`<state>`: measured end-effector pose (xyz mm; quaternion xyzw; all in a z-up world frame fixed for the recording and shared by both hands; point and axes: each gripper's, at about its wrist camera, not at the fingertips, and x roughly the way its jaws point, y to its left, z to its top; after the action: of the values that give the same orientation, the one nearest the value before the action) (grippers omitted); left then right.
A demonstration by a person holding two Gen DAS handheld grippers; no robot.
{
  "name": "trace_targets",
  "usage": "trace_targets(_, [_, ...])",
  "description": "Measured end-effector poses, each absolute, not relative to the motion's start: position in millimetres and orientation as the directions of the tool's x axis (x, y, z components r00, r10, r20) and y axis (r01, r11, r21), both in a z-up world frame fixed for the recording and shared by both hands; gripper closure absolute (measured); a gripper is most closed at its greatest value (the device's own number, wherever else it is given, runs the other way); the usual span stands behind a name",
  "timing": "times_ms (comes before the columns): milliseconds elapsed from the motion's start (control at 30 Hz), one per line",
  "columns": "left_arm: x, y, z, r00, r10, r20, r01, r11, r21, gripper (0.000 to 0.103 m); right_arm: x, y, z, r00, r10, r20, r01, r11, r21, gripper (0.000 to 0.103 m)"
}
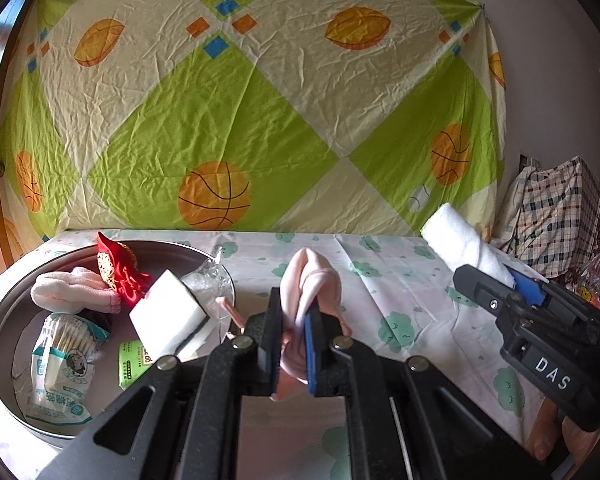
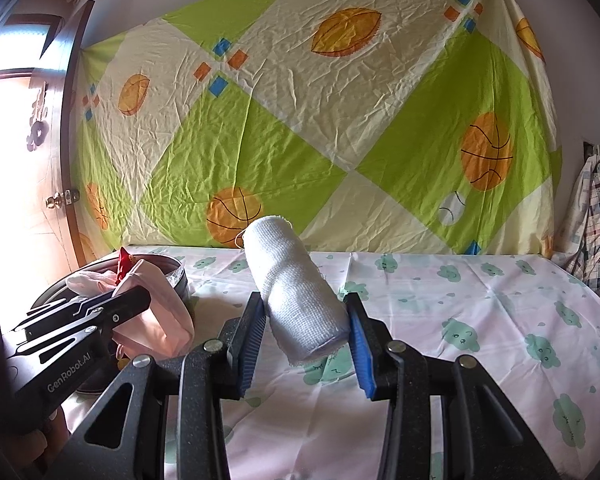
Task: Organize soft objects
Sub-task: 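Lift the rolled towel and pink bag and carry both toward the tin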
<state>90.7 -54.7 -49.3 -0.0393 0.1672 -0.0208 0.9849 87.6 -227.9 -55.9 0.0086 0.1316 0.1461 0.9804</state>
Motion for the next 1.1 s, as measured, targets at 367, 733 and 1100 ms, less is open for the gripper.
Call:
trace_targets(367, [86.4, -40.5, -50.0, 0.944, -0.043, -0.326, 0.009, 0.994, -0.106, 0.096, 85.0, -219.2, -55.4, 0.916, 0.311, -0.252, -0.304, 0.950, 0.067, 0.060])
trace_targets(733, [81.2, -27.0, -49.4, 0.950, -0.014, -0.311, -0.020, 0.994, -0.106, 0.096, 86.1, -208.8, -55.8, 0.902, 0.347, -0.256, -0.331, 0.938, 0.106, 0.060])
trace_targets(1100, [74.6, -11.0, -46.3, 0.956, 0.003, -0.295, -0.040, 0.992, -0.122, 0.096, 86.7, -194.7, -57.1, 0.884, 0.391, -0.256, -0.370, 0.920, 0.127, 0.060])
